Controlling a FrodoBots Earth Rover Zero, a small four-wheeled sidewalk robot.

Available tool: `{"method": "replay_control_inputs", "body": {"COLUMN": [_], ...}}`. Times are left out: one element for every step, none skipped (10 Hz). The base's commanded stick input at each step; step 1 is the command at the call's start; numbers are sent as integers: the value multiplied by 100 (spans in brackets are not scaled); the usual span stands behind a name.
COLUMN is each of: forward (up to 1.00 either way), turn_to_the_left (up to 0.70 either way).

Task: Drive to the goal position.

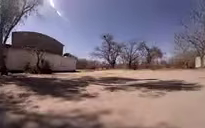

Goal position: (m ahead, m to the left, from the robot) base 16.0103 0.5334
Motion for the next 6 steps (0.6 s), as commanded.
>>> {"method": "replay_control_inputs", "body": {"forward": [100,100,100,100,100,100], "turn_to_the_left": [0,0,0,0,0,0]}}
